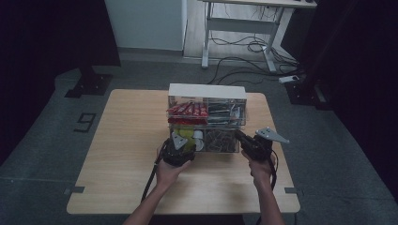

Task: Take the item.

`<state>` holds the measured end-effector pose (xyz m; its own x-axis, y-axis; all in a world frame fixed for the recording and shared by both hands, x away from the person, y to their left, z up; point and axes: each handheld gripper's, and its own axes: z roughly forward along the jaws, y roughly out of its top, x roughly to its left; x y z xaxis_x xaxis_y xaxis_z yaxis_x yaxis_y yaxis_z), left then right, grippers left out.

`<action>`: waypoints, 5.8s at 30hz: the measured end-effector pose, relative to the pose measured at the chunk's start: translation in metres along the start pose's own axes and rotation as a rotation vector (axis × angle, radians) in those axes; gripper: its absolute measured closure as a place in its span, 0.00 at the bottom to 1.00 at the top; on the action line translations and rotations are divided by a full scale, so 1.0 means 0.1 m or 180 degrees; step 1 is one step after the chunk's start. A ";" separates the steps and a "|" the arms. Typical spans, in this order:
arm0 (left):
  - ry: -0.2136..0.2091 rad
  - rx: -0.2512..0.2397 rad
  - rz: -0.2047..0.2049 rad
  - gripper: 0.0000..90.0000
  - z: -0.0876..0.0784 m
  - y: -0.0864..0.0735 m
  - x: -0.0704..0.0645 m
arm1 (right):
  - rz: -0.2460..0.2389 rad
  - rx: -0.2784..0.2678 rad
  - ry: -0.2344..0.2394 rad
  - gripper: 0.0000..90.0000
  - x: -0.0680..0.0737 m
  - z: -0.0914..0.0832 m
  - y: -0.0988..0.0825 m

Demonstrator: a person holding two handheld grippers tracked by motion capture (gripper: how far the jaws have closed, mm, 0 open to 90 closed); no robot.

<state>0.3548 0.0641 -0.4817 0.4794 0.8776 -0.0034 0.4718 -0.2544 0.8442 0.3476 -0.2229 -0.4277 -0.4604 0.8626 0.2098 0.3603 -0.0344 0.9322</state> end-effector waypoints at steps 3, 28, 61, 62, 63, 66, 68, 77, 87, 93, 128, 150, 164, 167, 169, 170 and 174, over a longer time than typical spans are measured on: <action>-0.0014 -0.0010 0.0005 0.43 -0.05 0.01 0.02 | 0.0002 0.0004 -0.0010 0.97 0.00 -0.01 0.00; -0.0004 -0.0053 -0.0037 0.43 -0.38 -0.02 0.29 | -0.0003 0.0017 -0.0040 0.97 -0.01 -0.02 0.00; 0.0236 0.0052 -0.0137 0.43 -0.55 -0.16 0.71 | 0.0012 0.0017 -0.0038 0.97 -0.01 -0.02 0.00; 0.0258 0.0068 -0.0158 0.43 -0.55 -0.18 0.75 | 0.0012 0.0017 -0.0039 0.97 -0.01 -0.02 0.00; 0.0273 0.0074 -0.0169 0.43 -0.55 -0.19 0.77 | 0.0012 0.0017 -0.0039 0.97 -0.01 -0.02 0.00; 0.0301 0.0095 -0.0182 0.43 -0.55 -0.22 0.80 | 0.0013 0.0016 -0.0041 0.97 0.00 -0.02 0.00; 0.0338 0.0130 -0.0199 0.43 -0.54 -0.26 0.85 | 0.0016 0.0015 -0.0038 0.97 0.00 -0.02 0.00; 0.0421 0.0209 -0.0276 0.43 -0.50 -0.35 0.98 | 0.0010 0.0010 -0.0035 0.97 -0.01 -0.02 -0.01; 0.0494 0.0348 -0.0321 0.43 -0.44 -0.44 1.11 | 0.0004 0.0006 -0.0032 0.97 -0.01 -0.02 -0.01; 0.0520 0.0438 -0.0347 0.43 -0.40 -0.51 1.16 | 0.0003 0.0003 -0.0038 0.97 0.00 -0.02 -0.01; 0.0463 0.0737 -0.0428 0.35 -0.25 -0.62 1.22 | -0.0006 0.0008 -0.0041 0.96 0.01 -0.02 -0.02; 0.0301 0.0435 -0.0343 0.33 -0.73 -0.70 1.09 | -0.0028 0.0071 -0.0100 0.94 0.00 -0.02 -0.03; 0.0261 0.0406 -0.0440 0.34 -0.97 -0.98 1.07 | 0.0017 0.0047 -0.0145 0.94 -0.01 -0.02 -0.08; 0.0262 0.0405 -0.0427 0.34 -1.02 -1.00 1.06 | 0.0046 0.0032 -0.0131 0.94 -0.01 -0.02 -0.11; 0.0261 0.0405 -0.0455 0.34 -1.04 -1.02 1.06 | 0.0053 0.0026 -0.0120 0.94 -0.01 -0.03 -0.13; 0.0262 0.0404 -0.0471 0.34 -1.05 -1.03 1.07 | 0.0049 0.0024 -0.0115 0.94 -0.02 -0.03 -0.14; 0.0252 0.0385 -0.0511 0.34 -1.06 -1.03 1.08 | 0.0074 0.0006 -0.0097 0.94 -0.02 -0.05 -0.18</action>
<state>0.2794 0.2288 -0.5123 0.3334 0.9388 -0.0866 0.6252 -0.1514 0.7657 0.3385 -0.2266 -0.4434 -0.4269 0.8766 0.2223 0.3722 -0.0537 0.9266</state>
